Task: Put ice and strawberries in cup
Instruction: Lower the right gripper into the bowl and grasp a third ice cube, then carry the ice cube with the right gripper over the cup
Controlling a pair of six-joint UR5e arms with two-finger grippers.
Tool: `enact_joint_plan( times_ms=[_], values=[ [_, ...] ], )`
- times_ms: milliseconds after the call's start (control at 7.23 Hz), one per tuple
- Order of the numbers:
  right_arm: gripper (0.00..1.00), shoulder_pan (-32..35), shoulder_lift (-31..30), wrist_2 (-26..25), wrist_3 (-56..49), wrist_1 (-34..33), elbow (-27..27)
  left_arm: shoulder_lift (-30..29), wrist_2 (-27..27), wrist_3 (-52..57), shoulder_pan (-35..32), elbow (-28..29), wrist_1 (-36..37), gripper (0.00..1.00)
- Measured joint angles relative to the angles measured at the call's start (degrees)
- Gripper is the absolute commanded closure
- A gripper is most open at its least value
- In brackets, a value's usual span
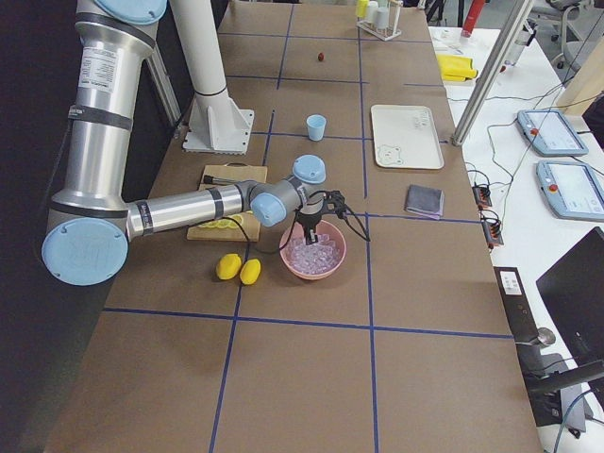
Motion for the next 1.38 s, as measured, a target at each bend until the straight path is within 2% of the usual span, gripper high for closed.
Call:
enact_joint_plan(
  times_ms=[277,415,553,830,968,1383],
  values=[
    [0.99,2.5,-0.3,0.4,-0.3,-0.5,2.7,0.0,0.0,0.0,0.0,0.0,0.0,0.00],
    [0.99,4.4,0.1,1.0,-0.3,-2.8,5.6,0.0,0.0,0.0,0.0,0.0,0.0,0.00],
    [1.00,6.5,2.3,2.1,-0.3,-9.4,9.4,0.0,0.0,0.0,0.0,0.0,0.1,0.00],
    [0.98,9.9,10.6,3.6,-0.3,-27.7,16.4,0.0,0.0,0.0,0.0,0.0,0.1,0.00],
    [0.98,9.7,13.3,3.5,-0.2,-32.5,17.8,0.0,0.0,0.0,0.0,0.0,0.1,0.00],
    [0.99,2.4,20.9,1.8,4.0,-36.1,18.2,0.0,0.0,0.0,0.0,0.1,0.1,0.00]
  ],
)
